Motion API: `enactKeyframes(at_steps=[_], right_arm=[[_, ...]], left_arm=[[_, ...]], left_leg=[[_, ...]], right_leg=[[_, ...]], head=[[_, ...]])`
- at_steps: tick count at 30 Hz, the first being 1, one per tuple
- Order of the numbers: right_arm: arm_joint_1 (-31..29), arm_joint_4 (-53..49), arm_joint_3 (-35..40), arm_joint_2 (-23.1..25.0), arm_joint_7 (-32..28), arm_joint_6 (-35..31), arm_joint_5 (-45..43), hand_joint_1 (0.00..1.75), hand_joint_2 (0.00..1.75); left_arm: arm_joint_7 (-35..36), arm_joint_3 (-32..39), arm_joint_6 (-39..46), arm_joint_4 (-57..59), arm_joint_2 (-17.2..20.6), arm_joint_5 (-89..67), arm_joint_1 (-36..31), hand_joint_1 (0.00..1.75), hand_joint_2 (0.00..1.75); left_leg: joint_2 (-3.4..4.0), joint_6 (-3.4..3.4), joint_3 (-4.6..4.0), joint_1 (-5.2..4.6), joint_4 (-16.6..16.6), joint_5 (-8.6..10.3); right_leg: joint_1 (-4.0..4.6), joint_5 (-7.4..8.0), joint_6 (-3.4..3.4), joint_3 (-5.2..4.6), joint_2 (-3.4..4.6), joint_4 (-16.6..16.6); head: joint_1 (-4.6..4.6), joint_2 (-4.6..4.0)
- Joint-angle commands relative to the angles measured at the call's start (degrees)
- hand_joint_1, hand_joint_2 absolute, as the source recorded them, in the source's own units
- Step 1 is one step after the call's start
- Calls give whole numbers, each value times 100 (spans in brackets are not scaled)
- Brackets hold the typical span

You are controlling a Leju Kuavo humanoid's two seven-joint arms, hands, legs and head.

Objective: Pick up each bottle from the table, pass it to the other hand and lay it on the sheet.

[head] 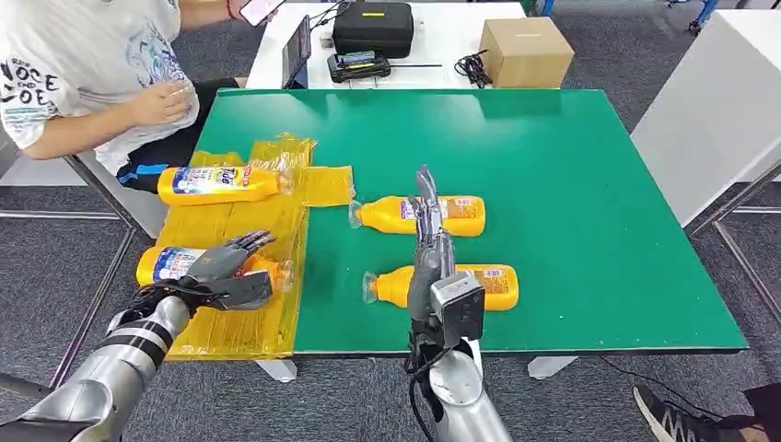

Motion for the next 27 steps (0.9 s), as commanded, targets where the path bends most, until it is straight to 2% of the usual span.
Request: enactKeyframes(at_steps=[1,4,5,6,7,12,15,17,20,22,24,25,27], right_arm=[[-323,602,15,-79,37,105,-88,0,0],[-430,827,79,-70,4,171,-135,0,0],[-481,927,120,-77,-11,195,-118,0,0],[-507,993,138,-72,-19,227,-129,0,0],[-524,1040,150,-65,-22,235,-133,0,0],[-524,1032,149,-67,-22,235,-132,0,0],[-514,1045,161,-64,-22,252,-134,0,0],[-487,1031,149,-58,-43,221,-124,0,0],[-427,975,143,-66,-35,167,-83,0,0],[-337,922,120,-49,28,31,-3,0,0],[-306,894,135,-58,32,26,4,0,0],[-295,880,136,-60,42,-2,22,0,0],[-292,859,182,-86,70,-167,211,0,0]], left_arm=[[-372,61,-880,379,187,560,346,0,0],[-866,73,-1744,129,357,1310,654,0,0],[-957,-21,-1991,2,460,1550,769,0,0],[-1050,-10,-2152,-48,502,1757,823,0,0],[-1053,-53,-2163,-110,538,1822,866,0,0],[-1031,-65,-2180,-116,523,1836,842,0,0],[-1181,-41,-2365,-310,473,2473,951,0,0],[-1290,160,-2190,-536,266,2876,1026,0,0],[-1015,648,-2165,-761,-157,3675,956,0,0],[-738,1329,-1902,-898,-567,4555,820,0,0],[-596,1330,-1731,-1064,-649,4689,791,0,0],[-619,1329,-1509,-1187,-666,4705,820,0,0],[-930,1545,-194,-1527,-860,4695,830,0,0]], left_leg=[[29,-9,26,5,-11,-4],[38,-8,43,2,-15,-5],[63,-12,52,6,-20,-8],[42,-9,46,3,-16,-6],[62,-12,57,6,-21,-8],[32,-6,48,1,-12,-4],[46,-11,52,7,-16,-5],[46,-11,56,5,-15,-6],[23,-6,51,0,-12,-3],[13,-7,45,7,-9,-2],[-2,-7,28,9,0,-1],[-6,-8,21,14,3,-2],[3,-7,10,12,3,-1]], right_leg=[[5,5,-12,17,26,-12],[2,6,-10,31,35,-14],[7,12,-14,36,59,-21],[4,7,-11,36,39,-13],[7,11,-15,39,58,-21],[1,4,-8,37,28,-8],[7,8,-14,40,40,-15],[6,6,-13,42,38,-12],[1,0,-7,40,12,-8],[7,0,-8,37,3,-12],[10,-2,-9,26,-11,-7],[15,-3,-11,22,-16,-8],[13,-2,-11,10,-7,-6]], head=[[-2,0],[-2,0],[0,0],[-2,0],[0,0],[0,0],[0,0],[0,0],[-2,0],[0,0],[0,0],[-2,0],[-2,0]])
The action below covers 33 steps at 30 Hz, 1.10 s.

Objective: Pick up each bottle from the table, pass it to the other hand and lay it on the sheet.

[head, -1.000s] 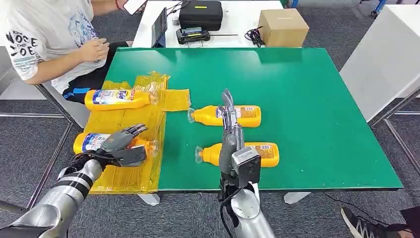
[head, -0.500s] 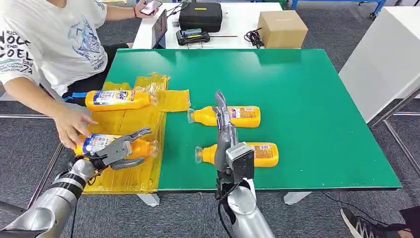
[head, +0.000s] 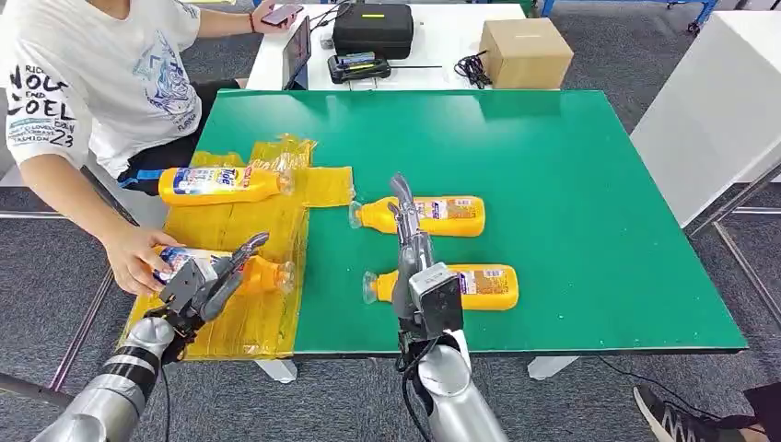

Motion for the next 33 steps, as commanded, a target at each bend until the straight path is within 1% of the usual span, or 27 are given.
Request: enactKeyframes(at_steps=[1,2,3,4,5,6,7,9,10,14,17,21,25,27,29,31,33], right_arm=[[-65,215,165,-162,96,-325,312,0,0],[-85,224,206,-207,125,-356,410,0,0],[-147,273,263,-293,207,-417,615,0,175],[-246,363,371,-436,444,-418,911,0,175],[-352,479,399,-580,624,-329,1058,0,175],[-475,639,449,-737,834,-287,1342,0,175],[-561,760,438,-851,961,-251,1531,0,175],[-689,968,372,-1075,1217,-239,1913,0,175],[-727,1070,305,-1184,1351,-223,2063,0,175],[-849,1210,142,-1568,1624,-83,2518,0,175],[-853,1205,109,-1590,1621,-51,2519,0,175],[-828,1158,113,-1542,1638,-27,2541,0,175],[-828,1158,113,-1542,1638,-27,2541,0,175],[-937,1273,181,-1738,1946,155,2782,0,175],[-1138,1576,206,-1953,2084,404,2851,0,175],[-1223,1721,-25,-1933,1886,347,2714,0,175],[-1298,1783,-37,-1987,1938,453,2808,0,175]], left_arm=[[20,1328,1750,-739,-948,855,-28,0,0],[-30,1441,1803,-912,-1016,1072,6,0,0],[46,1699,1932,-994,-1129,1407,-18,0,0],[-21,1672,2023,-1114,-1124,1492,11,0,0],[-101,1653,2178,-1186,-1082,1547,41,0,175],[-120,1698,2200,-1253,-1085,1720,75,0,175],[-278,1650,2479,-1358,-1053,1617,147,0,175],[-380,1623,2672,-1594,-1027,1564,342,0,175],[-425,1625,2763,-1726,-1031,1526,466,0,175],[-407,1547,2721,-2082,-1076,1524,787,0,175],[-407,1537,2726,-2105,-1085,1519,812,0,175],[-396,1516,2744,-2098,-1082,1513,792,0,175],[-396,1516,2744,-2098,-1082,1513,792,0,175],[-377,1463,2696,-2135,-1085,1530,875,0,175],[-338,1398,2686,-2157,-1095,1517,963,0,175],[-295,1207,2755,-2058,-1034,1285,997,0,175],[-277,1101,2804,-1886,-1006,1105,981,0,175]], left_leg=[[-11,-5,-11,10,5,-3],[-3,-4,-12,8,4,-4],[-3,-6,-15,13,7,-7],[5,-6,-16,8,6,-6],[5,-9,-13,13,6,-10],[6,-7,-17,10,3,-6],[11,-10,-10,14,1,-9],[12,-5,-21,5,-1,-3],[21,-6,-12,9,-4,-6],[16,-4,-20,7,-3,-6],[9,-5,-21,8,1,-10],[6,-5,-47,2,4,-4],[6,-9,-40,5,4,-8],[9,-8,-41,6,5,-8],[10,-7,-39,7,7,-11],[11,-5,-34,8,4,-10],[6,-2,-48,1,3,-3]], right_leg=[[10,-3,-8,0,-13,-4],[8,-1,-5,-5,-5,-3],[13,-4,-8,-4,-8,-5],[8,-1,-7,-12,-3,-3],[14,-4,-11,-7,-5,-7],[11,-1,-8,-11,-5,-8],[16,-1,-12,-5,0,-13],[7,4,-5,-19,3,-10],[11,4,-7,-11,11,-16],[8,3,-5,-18,7,-16],[10,-2,-9,-14,0,-13],[3,2,-5,-43,2,-4],[7,-3,-10,-38,0,-5],[9,-2,-9,-39,3,-5],[12,-3,-9,-36,3,-4],[11,-1,-8,-30,4,-10],[2,3,-2,-45,1,-6]], head=[[2,0],[2,0],[2,0],[0,0],[0,0],[0,0],[-2,0],[-2,0],[-2,0],[0,0],[0,0],[0,0],[-2,0],[-2,0],[-2,0],[0,0],[0,0]])
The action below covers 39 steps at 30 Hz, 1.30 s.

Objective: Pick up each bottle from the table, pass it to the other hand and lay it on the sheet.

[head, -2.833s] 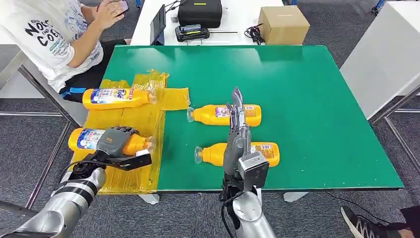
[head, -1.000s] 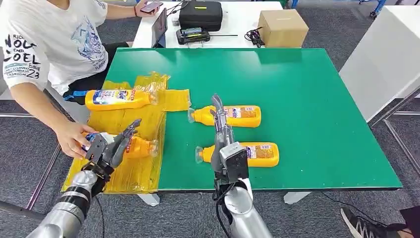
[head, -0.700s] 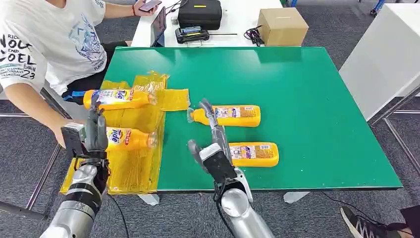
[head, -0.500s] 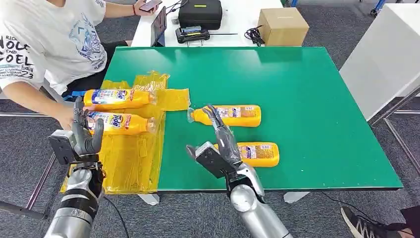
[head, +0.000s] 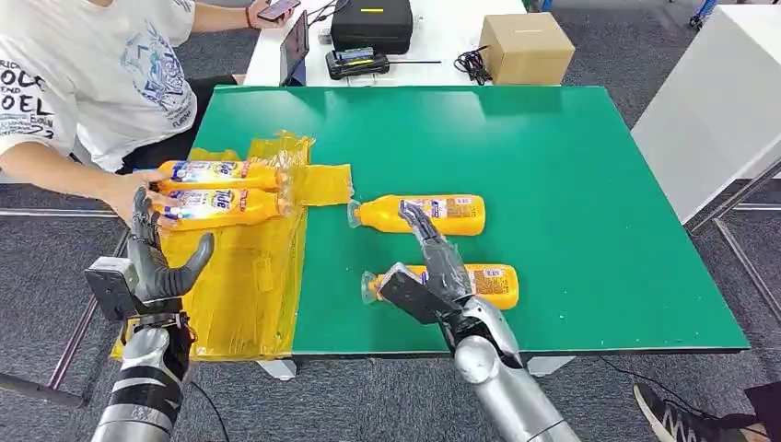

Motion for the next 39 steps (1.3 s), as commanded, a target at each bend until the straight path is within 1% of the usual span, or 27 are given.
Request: enactKeyframes(at_steps=[1,6,10,13,14,17,21,23,26,30,31,36,38,39], right_arm=[[-666,941,-157,-521,42,373,11,0,175],[-838,1221,114,-784,163,899,-59,0,175],[-1004,1478,359,-966,181,1154,-184,0,175],[-1148,1646,558,-1123,247,1360,-314,0,175],[-1152,1640,589,-1170,250,1368,-327,0,175],[-1158,1592,674,-1283,333,1387,-392,0,175],[-1110,1559,734,-1326,411,1401,-451,0,175],[-1044,1516,800,-1334,418,1370,-461,0,175],[-1060,1550,972,-1389,449,1456,-518,0,175],[-1096,1618,1036,-1405,472,1491,-510,0,175],[-1096,1618,1036,-1405,472,1491,-510,0,175],[-1096,1618,1036,-1405,472,1491,-510,0,175],[-1096,1618,1036,-1405,472,1491,-510,0,175],[-1096,1618,1036,-1405,472,1491,-510,0,175]], left_arm=[[113,-271,105,399,21,-453,24,0,175],[104,-227,36,573,31,-461,-59,0,175],[144,-193,24,990,49,-503,-146,0,175],[47,-165,-12,1221,56,-475,-197,0,175],[32,-178,-8,1229,55,-493,-196,0,175],[24,-197,-3,1202,37,-517,-185,0,175],[64,-202,-1,1287,31,-519,-214,0,175],[55,-220,32,1364,34,-545,-239,0,175],[46,-220,-8,1481,44,-519,-315,0,175],[52,-235,-28,1518,35,-519,-340,0,175],[52,-235,-28,1518,35,-519,-340,0,175],[52,-235,-28,1518,35,-519,-340,0,175],[52,-235,-28,1518,35,-519,-340,0,175],[52,-235,-28,1518,35,-519,-340,0,175]], left_leg=[[6,-6,20,7,1,-8],[-1,-9,19,2,-1,-7],[1,-9,21,3,-1,-7],[4,-6,17,0,0,-6],[6,-10,26,5,2,-10],[2,-8,20,5,4,-9],[2,-10,22,6,6,-12],[1,-5,8,-1,1,-5],[-1,-10,18,4,1,-9],[-2,-5,5,0,1,-2],[0,-9,16,5,2,-6],[-2,-6,13,4,2,-6],[3,-12,30,13,8,-17],[-2,-6,13,3,3,-7]], right_leg=[[7,-3,-8,24,3,-8],[3,-5,-10,24,-3,-7],[5,-4,-10,25,-1,-8],[1,-2,-8,18,2,-5],[7,-6,-12,29,3,-6],[6,-5,-10,26,-2,-6],[8,-7,-12,28,-1,-5],[0,-3,-6,12,-1,-3],[6,-6,-11,24,-4,-6],[1,-1,-5,8,-4,-4],[7,-3,-10,20,-3,-6],[5,-4,-7,18,-5,-6],[14,-12,-15,36,-3,-7],[4,-5,-7,17,-5,-5]], head=[[2,0],[4,0],[2,0],[2,0],[2,0],[2,0],[2,0],[2,0],[2,0],[2,0],[2,0],[4,0],[2,0],[2,0]])
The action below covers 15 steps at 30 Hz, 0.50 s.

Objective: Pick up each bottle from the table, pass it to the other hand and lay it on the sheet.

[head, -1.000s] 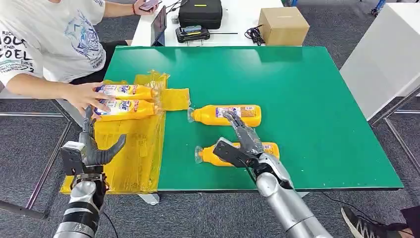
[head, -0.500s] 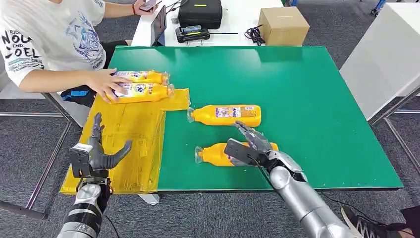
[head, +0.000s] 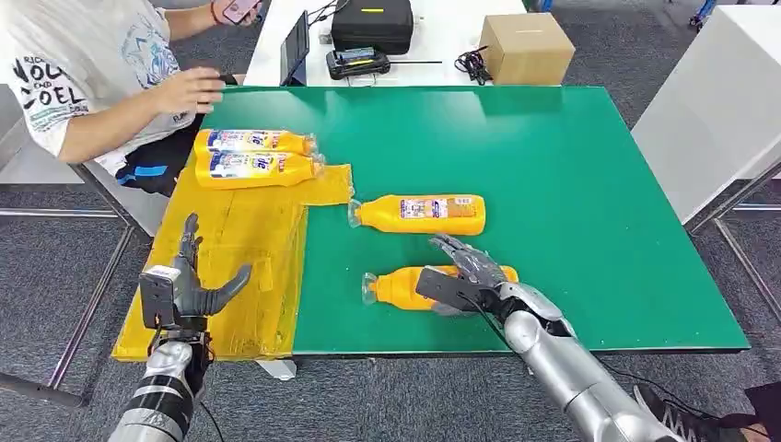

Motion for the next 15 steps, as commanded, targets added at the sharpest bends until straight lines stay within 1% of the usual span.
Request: enactKeyframes(at_steps=[1,4,10,12,15], right_arm=[[-178,381,321,-92,35,42,-12,0,175],[-178,381,321,-92,35,42,-12,0,175],[-202,423,455,-158,42,131,-52,0,175],[-158,397,506,-205,50,139,-53,0,175],[-158,418,552,-245,64,163,-48,0,175]], left_arm=[[22,-62,-12,445,39,12,-272,0,175],[22,-62,-12,445,39,12,-272,0,175],[34,-78,9,511,28,16,-311,0,175],[41,-90,-10,567,14,25,-328,0,175],[40,-104,-17,608,2,25,-320,0,175]], left_leg=[[-1,-10,22,11,1,-10],[0,-13,27,14,4,-15],[-3,-6,11,5,0,-4],[-5,-12,25,13,3,-12],[-9,-9,21,9,0,-8]], right_leg=[[12,-9,-13,26,-4,-5],[15,-13,-18,32,-4,-3],[6,-4,-8,14,-5,-3],[15,-11,-16,32,-9,-5],[11,-9,-12,28,-12,-8]], head=[[0,0],[0,0],[0,0],[0,0],[0,0]])
